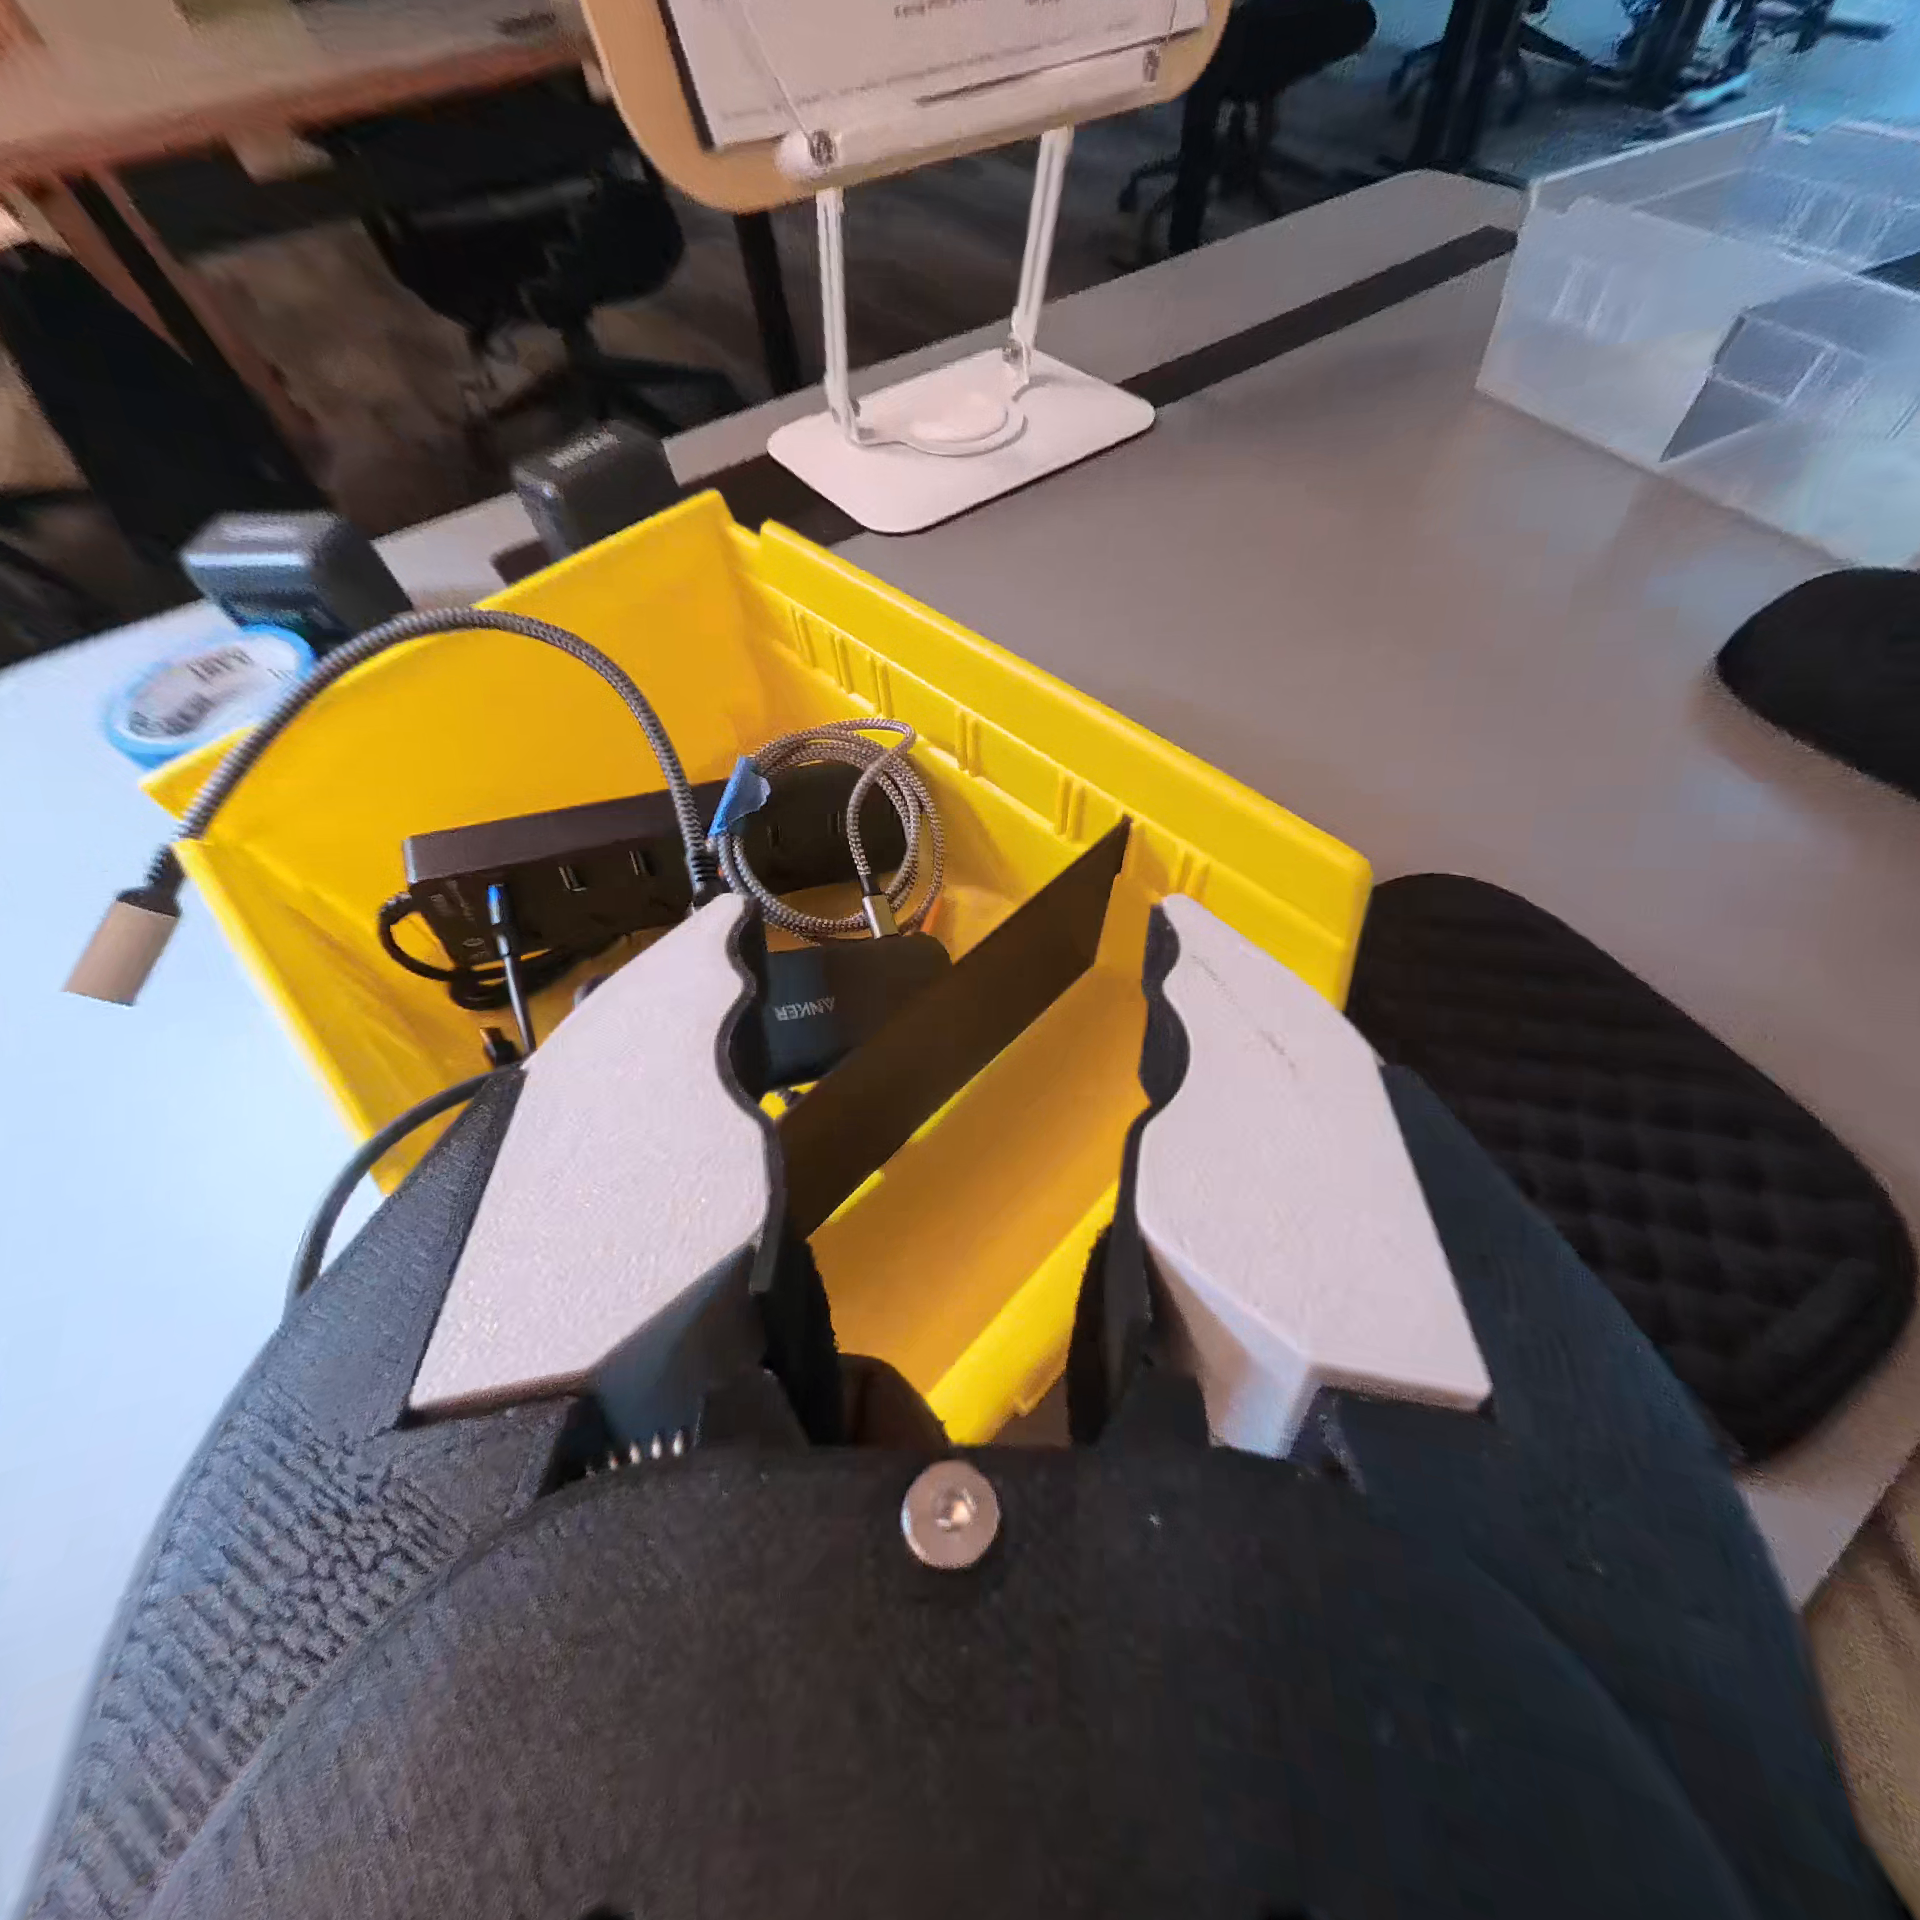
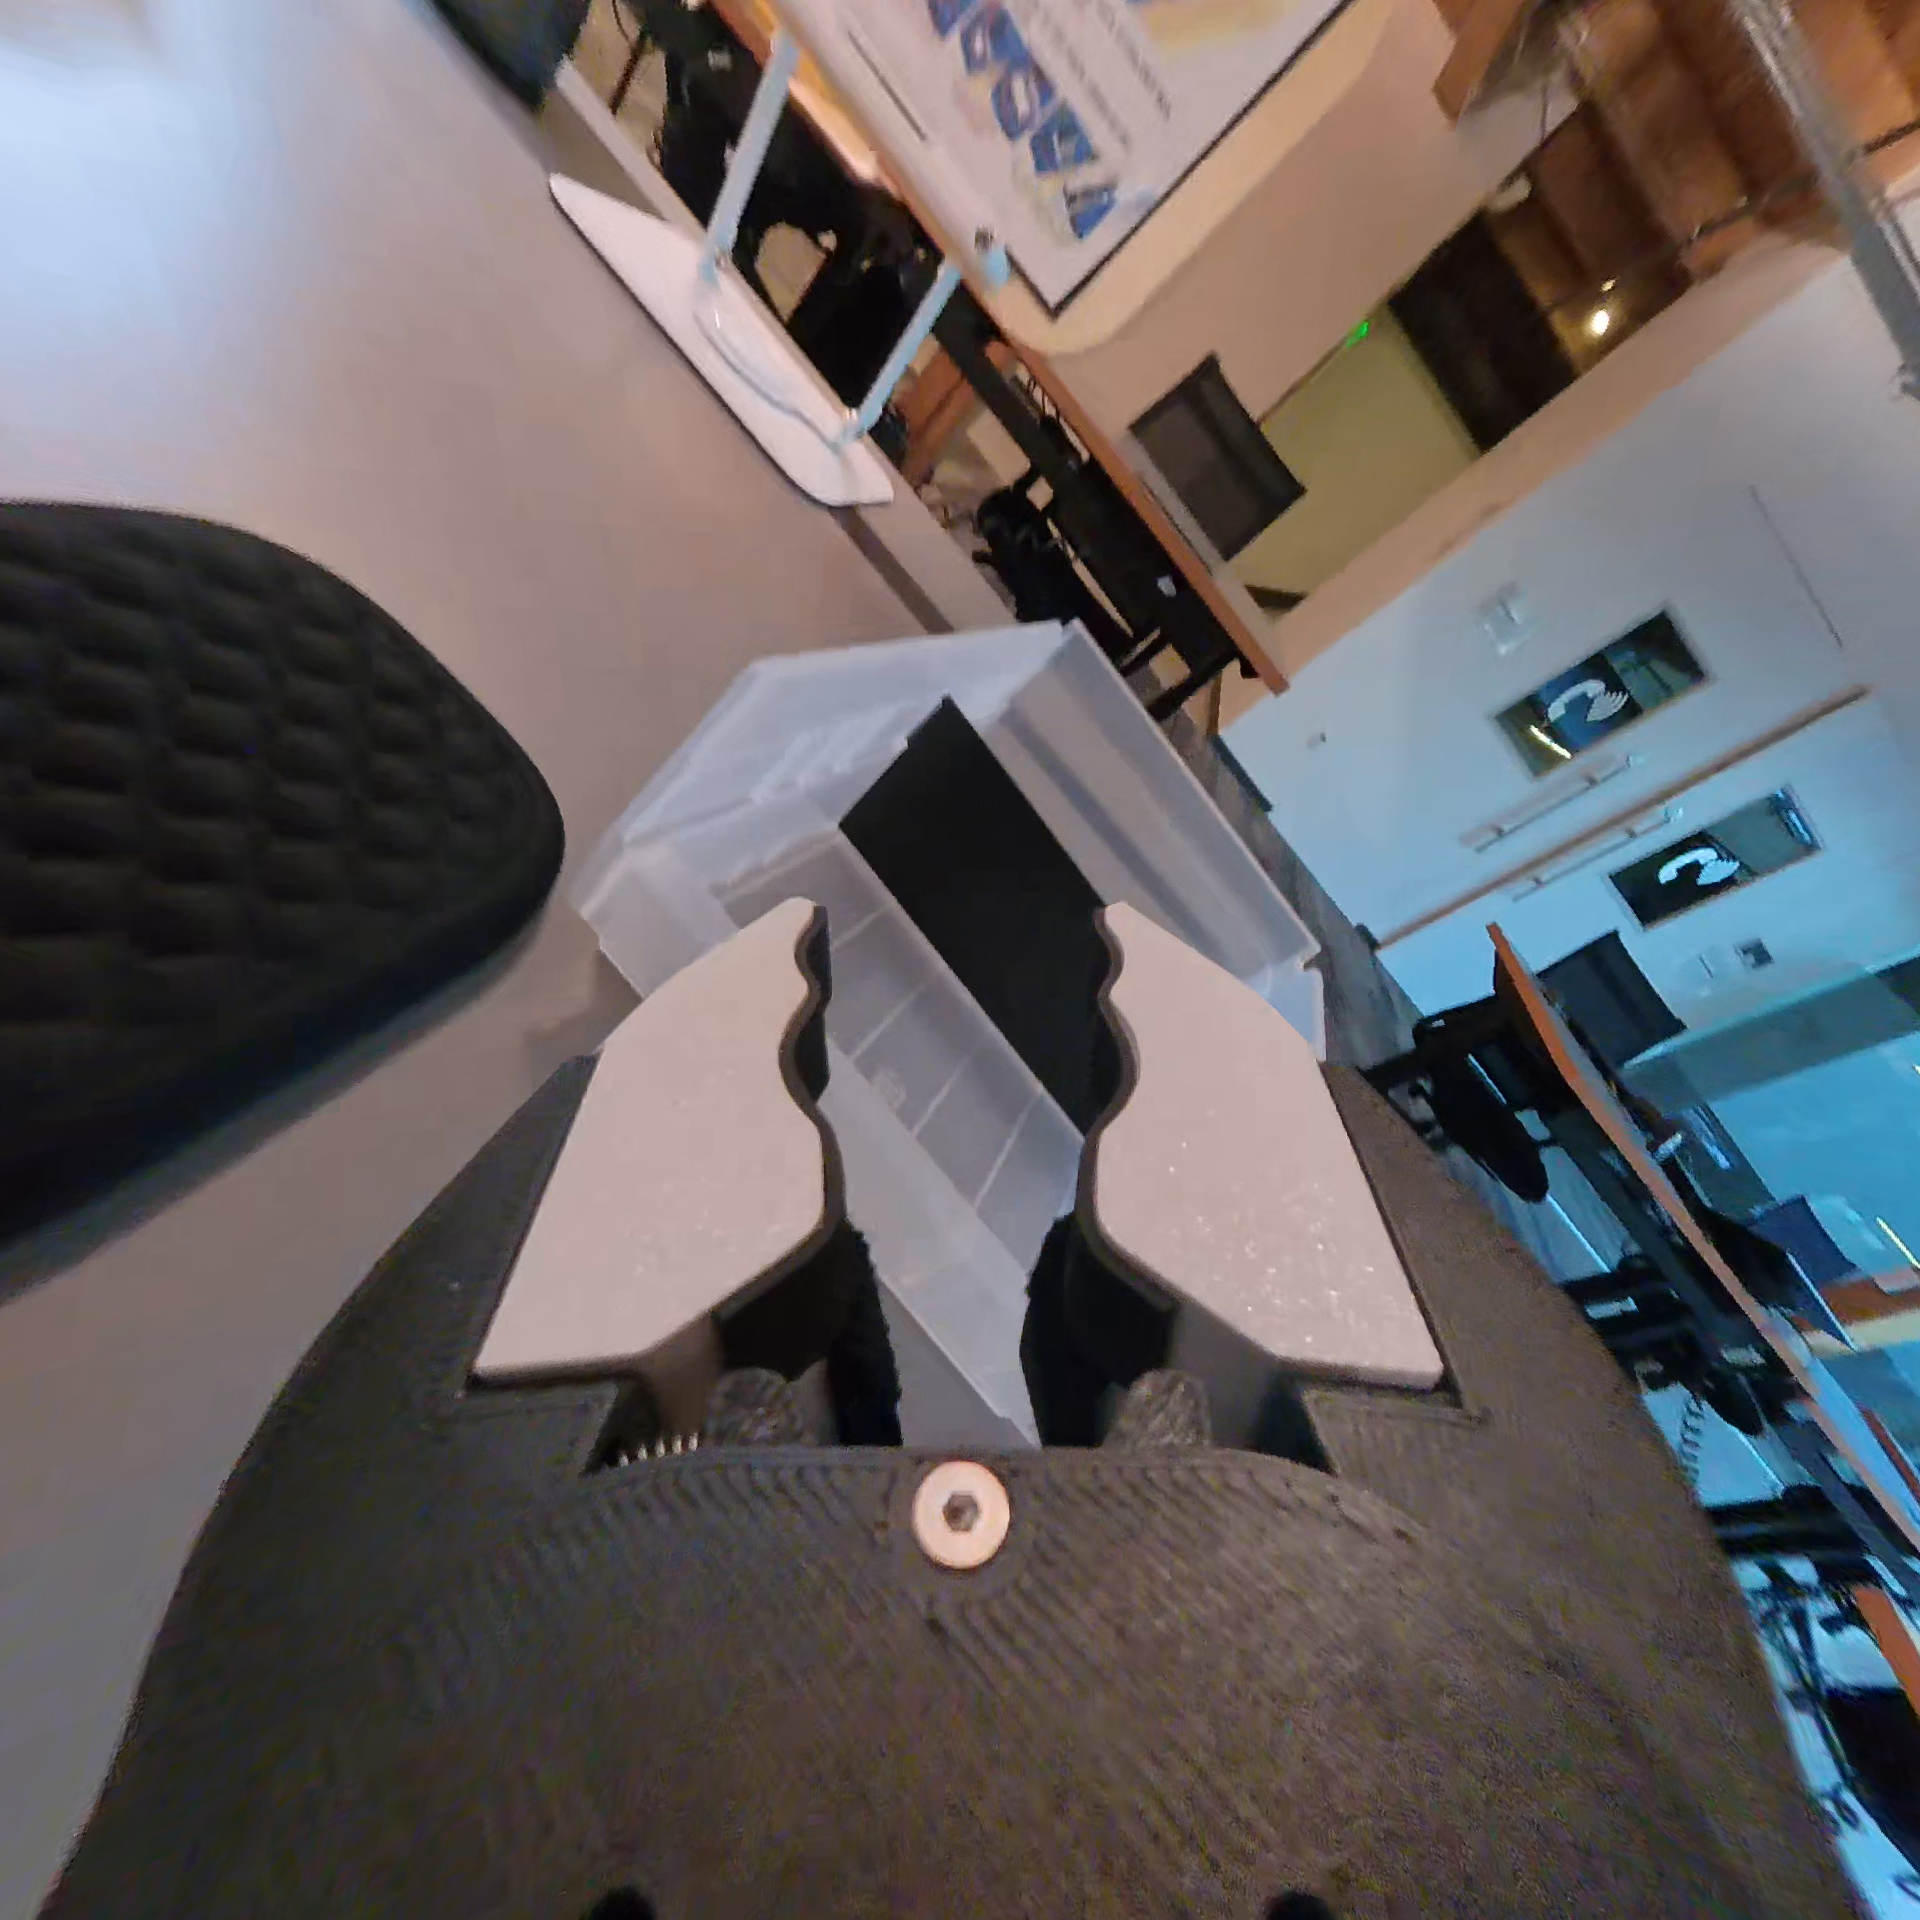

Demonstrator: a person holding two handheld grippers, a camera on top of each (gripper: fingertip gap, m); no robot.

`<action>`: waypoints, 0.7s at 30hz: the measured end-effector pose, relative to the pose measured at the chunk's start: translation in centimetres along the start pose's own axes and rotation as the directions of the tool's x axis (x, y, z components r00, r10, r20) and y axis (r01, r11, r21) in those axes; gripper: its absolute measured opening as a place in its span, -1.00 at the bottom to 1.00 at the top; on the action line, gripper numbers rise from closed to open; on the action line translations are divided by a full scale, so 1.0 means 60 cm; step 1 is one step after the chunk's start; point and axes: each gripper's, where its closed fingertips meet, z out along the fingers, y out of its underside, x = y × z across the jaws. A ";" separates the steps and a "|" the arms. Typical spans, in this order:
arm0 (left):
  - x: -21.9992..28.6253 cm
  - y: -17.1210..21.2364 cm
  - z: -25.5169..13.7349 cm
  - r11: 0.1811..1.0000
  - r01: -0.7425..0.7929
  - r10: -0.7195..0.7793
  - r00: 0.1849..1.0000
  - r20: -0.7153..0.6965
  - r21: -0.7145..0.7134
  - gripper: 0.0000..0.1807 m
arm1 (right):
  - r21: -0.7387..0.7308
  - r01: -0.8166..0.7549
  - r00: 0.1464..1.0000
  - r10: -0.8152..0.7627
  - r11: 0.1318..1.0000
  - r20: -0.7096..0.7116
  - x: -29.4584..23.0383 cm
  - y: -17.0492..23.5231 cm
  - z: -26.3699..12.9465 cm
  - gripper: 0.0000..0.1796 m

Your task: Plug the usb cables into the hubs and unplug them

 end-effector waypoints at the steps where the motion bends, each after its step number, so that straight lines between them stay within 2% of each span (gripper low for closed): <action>1: -0.009 0.001 0.009 1.000 0.000 0.000 1.000 -0.009 -0.029 -0.23 | 0.013 -0.001 1.000 0.001 1.000 0.001 0.000 -0.007 -0.001 -0.46; 3: -0.031 0.004 0.022 0.990 -0.095 0.096 0.995 0.005 -0.100 -0.25 | 0.028 0.000 1.000 0.000 1.000 -0.003 0.001 -0.017 -0.003 -0.46; 5: -0.039 0.003 0.033 0.974 -0.173 0.165 0.984 -0.068 -0.147 -0.32 | 0.040 0.003 1.000 -0.003 0.999 -0.010 0.004 -0.026 -0.005 -0.47; 8: -0.062 0.000 0.046 0.964 -0.137 0.100 0.981 -0.164 -0.230 -0.33 | 0.046 0.017 1.000 -0.016 0.999 -0.013 0.003 -0.033 -0.005 -0.47; 10: -0.066 0.019 0.047 0.921 -0.219 0.126 0.950 -0.284 -0.321 -0.33 | 0.040 0.029 1.000 -0.028 0.999 -0.010 0.000 -0.035 -0.003 -0.47; 13: -0.079 0.042 0.048 0.838 -0.405 0.247 0.879 -0.408 -0.365 -0.33 | 0.033 0.039 0.999 -0.039 0.999 -0.008 -0.002 -0.035 -0.001 -0.47; 17: -0.109 0.065 0.056 0.710 -0.524 0.316 0.834 -0.453 -0.470 -0.33 | 0.039 0.040 0.999 -0.040 0.998 -0.002 -0.005 -0.037 0.002 -0.47; 21: -0.122 0.093 0.057 0.508 -0.693 0.424 0.718 -0.552 -0.511 -0.39 | 0.024 0.051 0.999 -0.051 0.998 0.001 -0.008 -0.034 0.004 -0.47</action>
